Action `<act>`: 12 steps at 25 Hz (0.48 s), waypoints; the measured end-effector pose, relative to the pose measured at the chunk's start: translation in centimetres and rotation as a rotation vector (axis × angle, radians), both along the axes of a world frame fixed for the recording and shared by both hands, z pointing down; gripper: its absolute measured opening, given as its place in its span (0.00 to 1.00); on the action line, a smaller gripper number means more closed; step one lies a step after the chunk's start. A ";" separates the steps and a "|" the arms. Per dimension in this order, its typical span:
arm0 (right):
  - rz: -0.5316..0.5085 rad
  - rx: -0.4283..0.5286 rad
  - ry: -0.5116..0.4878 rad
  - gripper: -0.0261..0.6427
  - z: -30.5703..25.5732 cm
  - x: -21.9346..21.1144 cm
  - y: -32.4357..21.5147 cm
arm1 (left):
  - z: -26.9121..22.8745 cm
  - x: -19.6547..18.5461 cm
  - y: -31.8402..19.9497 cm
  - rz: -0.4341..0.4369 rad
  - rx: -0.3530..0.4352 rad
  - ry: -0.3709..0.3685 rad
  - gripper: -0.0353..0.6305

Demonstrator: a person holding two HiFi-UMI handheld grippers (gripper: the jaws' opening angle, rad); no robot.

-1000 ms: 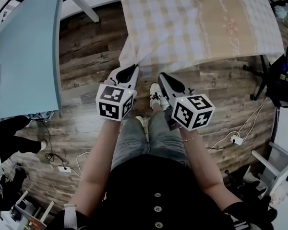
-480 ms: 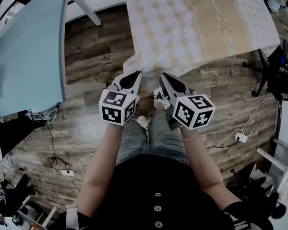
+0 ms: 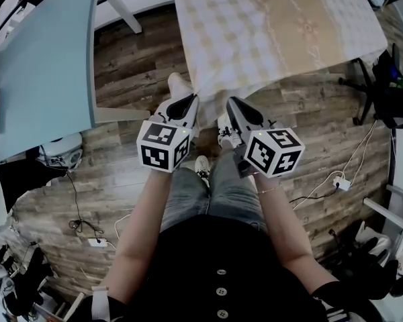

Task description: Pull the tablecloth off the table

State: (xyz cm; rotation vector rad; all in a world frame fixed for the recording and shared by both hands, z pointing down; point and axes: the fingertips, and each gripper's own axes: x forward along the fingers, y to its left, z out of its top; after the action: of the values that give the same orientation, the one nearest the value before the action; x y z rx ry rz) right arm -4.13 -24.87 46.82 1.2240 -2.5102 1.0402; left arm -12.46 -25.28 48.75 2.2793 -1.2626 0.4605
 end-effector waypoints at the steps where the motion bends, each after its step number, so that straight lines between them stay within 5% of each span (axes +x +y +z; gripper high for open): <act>1: 0.005 0.003 0.003 0.08 -0.1 -0.2 0.2 | -0.1 -0.3 0.3 0.007 0.002 -0.002 0.08; 12: 0.084 0.030 -0.007 0.08 -0.8 3.9 4.2 | -0.7 2.5 5.9 0.048 0.001 -0.012 0.08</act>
State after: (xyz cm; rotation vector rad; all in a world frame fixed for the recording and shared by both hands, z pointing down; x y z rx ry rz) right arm -0.20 -20.64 45.98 1.3471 -2.5081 1.0299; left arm -9.94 -19.41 48.03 2.3150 -1.2162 0.4920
